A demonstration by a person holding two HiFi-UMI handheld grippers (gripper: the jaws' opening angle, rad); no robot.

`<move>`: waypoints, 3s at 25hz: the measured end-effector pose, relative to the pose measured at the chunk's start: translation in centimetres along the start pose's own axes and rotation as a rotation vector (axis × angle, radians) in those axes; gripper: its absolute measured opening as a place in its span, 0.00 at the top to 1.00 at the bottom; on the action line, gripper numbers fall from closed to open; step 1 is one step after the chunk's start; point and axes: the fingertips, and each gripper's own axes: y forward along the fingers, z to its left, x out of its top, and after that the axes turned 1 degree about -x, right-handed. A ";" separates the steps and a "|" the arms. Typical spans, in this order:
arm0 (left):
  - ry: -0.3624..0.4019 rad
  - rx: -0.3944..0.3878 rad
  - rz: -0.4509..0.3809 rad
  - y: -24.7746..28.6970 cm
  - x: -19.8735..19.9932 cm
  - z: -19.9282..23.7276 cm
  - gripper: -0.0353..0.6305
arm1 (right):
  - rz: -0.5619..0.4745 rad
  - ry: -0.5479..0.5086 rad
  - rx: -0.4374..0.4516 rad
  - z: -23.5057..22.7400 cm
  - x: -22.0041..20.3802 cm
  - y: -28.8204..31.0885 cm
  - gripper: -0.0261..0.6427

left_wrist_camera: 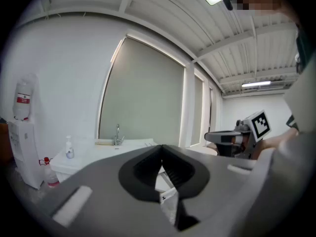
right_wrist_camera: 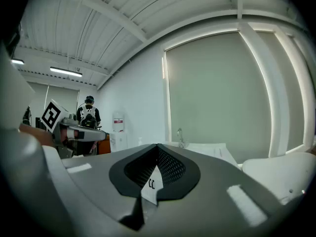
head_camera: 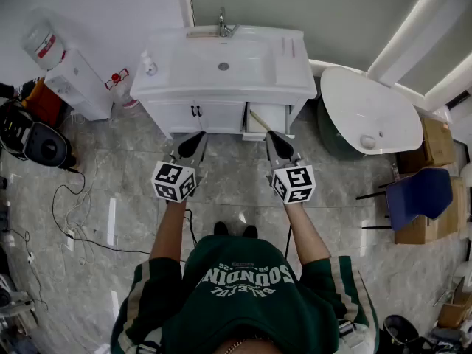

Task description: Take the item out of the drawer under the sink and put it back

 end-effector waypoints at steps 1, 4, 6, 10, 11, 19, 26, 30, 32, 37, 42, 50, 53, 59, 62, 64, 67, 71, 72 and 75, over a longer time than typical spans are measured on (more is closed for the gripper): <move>-0.004 0.001 0.003 -0.1 -0.2 0.2 0.87 | -0.003 -0.003 -0.004 0.0 0.1 0.0 0.96; -0.009 0.004 0.003 -0.4 -0.7 0.6 0.87 | -0.010 -0.007 -0.011 0.0 0.2 0.0 0.96; 0.001 0.007 -0.009 -0.7 -0.6 0.7 0.87 | -0.010 -0.009 -0.010 0.1 0.2 0.0 0.96; 0.027 0.002 -0.018 -1.0 -0.6 0.8 0.87 | -0.008 -0.019 -0.036 0.1 0.1 0.1 0.96; 0.026 0.002 -0.020 -1.1 -0.6 0.9 0.87 | -0.009 -0.018 -0.038 0.1 0.0 0.1 0.96; 0.013 0.011 -0.038 -2.7 -0.5 2.9 0.87 | -0.007 -0.002 -0.038 1.6 -0.3 1.0 0.96; 0.007 -0.013 -0.027 -4.0 -1.1 5.1 0.87 | 0.000 0.007 -0.055 3.7 -0.4 2.1 0.96; 0.003 -0.023 -0.026 -4.8 -1.4 6.3 0.87 | 0.001 0.016 -0.098 4.6 -0.8 2.0 0.96; 0.001 -0.028 -0.025 -4.9 -1.5 6.6 0.87 | 0.004 0.019 -0.107 4.9 -1.0 1.9 0.96; -0.004 -0.037 -0.025 -5.0 -1.7 7.0 0.87 | 0.007 0.019 -0.124 4.9 -1.3 1.7 0.96; -0.003 -0.045 -0.027 -4.5 -1.8 7.2 0.87 | -0.002 0.014 -0.137 4.6 -1.2 2.2 0.96; -0.001 -0.037 -0.021 -1.8 -1.9 8.5 0.87 | -0.005 -0.022 -0.129 2.9 -1.4 4.3 0.96; -0.002 -0.038 -0.015 0.1 -1.8 9.0 0.87 | -0.002 -0.013 -0.127 1.5 -1.5 5.8 0.96; -0.004 -0.031 0.005 4.4 -1.8 10.3 0.87 | 0.013 -0.002 -0.107 -1.7 -2.1 9.1 0.96; -0.006 -0.023 0.014 7.0 -1.4 10.9 0.87 | 0.018 0.006 -0.094 -3.8 -2.0 11.2 0.96; -0.008 -0.013 0.020 8.8 -1.1 11.3 0.87 | 0.022 0.010 -0.079 -5.2 -1.9 12.7 0.96; -0.015 0.007 0.031 11.6 -0.9 11.9 0.87 | 0.037 0.017 -0.049 -7.4 -2.0 15.0 0.96; -0.027 0.035 0.040 15.3 -0.3 12.4 0.87 | 0.046 0.017 -0.007 -10.3 -1.4 17.9 0.96; -0.028 0.043 0.040 16.0 -0.1 12.5 0.87 | 0.044 0.017 0.004 -10.9 -1.2 18.6 0.96; -0.030 0.073 0.037 18.4 0.6 13.2 0.87 | 0.040 0.015 0.038 -12.7 -0.6 20.8 0.96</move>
